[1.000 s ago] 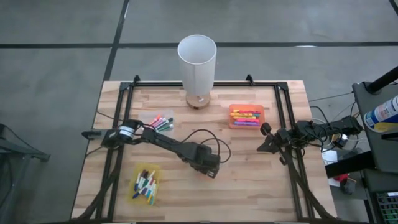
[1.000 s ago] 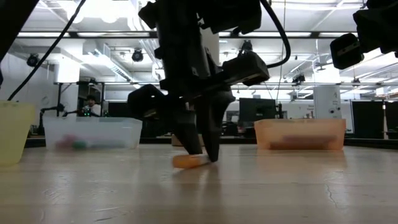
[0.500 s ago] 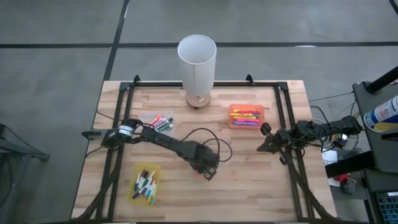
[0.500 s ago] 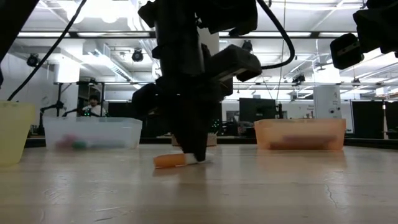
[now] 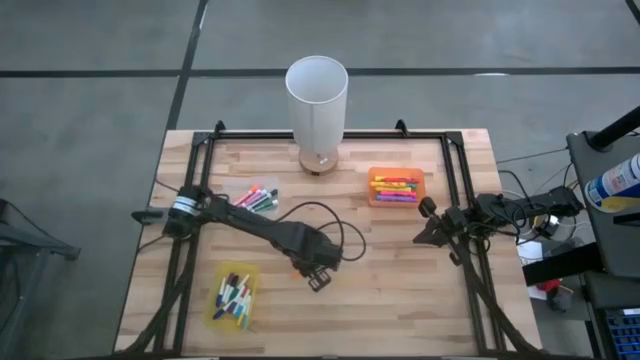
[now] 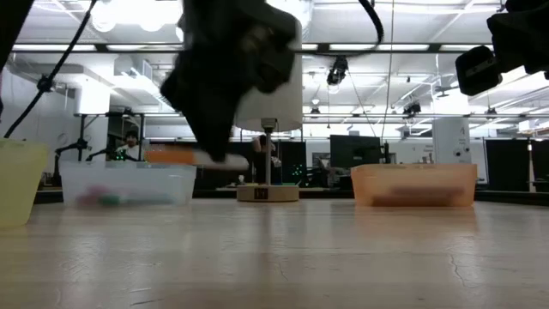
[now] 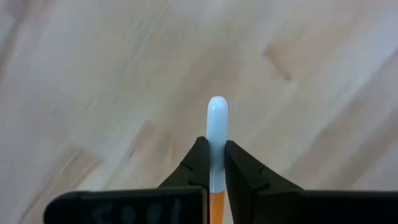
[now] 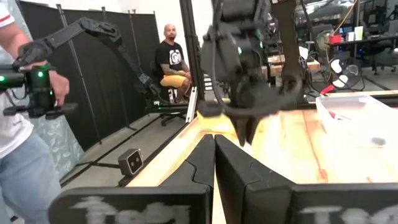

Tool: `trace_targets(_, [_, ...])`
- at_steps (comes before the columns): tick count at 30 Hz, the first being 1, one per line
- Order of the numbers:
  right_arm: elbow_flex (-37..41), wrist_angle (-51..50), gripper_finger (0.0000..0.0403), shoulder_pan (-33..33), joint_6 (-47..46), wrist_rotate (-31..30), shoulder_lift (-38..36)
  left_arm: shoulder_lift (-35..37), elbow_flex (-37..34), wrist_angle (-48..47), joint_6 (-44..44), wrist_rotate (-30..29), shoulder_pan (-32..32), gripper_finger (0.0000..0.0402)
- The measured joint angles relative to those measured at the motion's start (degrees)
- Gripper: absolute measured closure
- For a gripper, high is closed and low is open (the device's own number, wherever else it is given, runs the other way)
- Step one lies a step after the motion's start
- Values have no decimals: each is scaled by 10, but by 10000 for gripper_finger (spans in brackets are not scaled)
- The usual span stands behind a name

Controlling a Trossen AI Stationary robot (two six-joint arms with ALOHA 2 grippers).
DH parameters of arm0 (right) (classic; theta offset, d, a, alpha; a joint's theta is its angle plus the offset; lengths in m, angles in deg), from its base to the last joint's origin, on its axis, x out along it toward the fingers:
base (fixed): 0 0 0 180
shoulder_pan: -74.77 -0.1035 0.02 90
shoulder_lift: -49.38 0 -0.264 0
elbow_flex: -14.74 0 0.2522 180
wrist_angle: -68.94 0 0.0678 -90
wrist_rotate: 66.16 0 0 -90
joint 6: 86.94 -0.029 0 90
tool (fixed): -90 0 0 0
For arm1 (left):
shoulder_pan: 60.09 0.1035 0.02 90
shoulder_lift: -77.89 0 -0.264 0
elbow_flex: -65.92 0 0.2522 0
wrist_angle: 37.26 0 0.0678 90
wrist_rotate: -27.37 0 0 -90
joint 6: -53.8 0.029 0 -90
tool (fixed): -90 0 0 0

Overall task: Pick & Place Markers
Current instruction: Put the small orange highlighter pen into the yellow bin

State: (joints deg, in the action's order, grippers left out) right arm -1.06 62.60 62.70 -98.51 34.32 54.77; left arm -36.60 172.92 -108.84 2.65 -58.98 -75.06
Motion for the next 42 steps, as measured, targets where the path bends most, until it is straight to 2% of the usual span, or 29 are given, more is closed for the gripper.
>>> trace_targets(5, [0,0,394,0,0,0,0,50,-1,-72,17,-26,-15,380])
trace_targets(11, [0,0,394,0,0,0,0,125,-29,-158,-9,-51,-36,380])
trace_targets(16, [0,0,394,0,0,0,0,206,-95,-159,-51,-58,-86,380])
trace_targets(20, [0,0,394,0,0,0,0,266,-169,-157,-144,-54,-143,380])
trace_targets(25, [0,0,394,0,0,0,0,332,-253,-117,-254,-47,-229,380])
trace_targets(29, [0,0,394,0,0,0,0,366,-332,-25,-328,-48,-267,380])
trace_targets(35, [0,0,394,0,0,0,0,372,-427,110,-365,-53,-275,374])
trace_targets(42, [0,0,394,0,0,0,0,375,-475,119,-408,-53,-276,328])
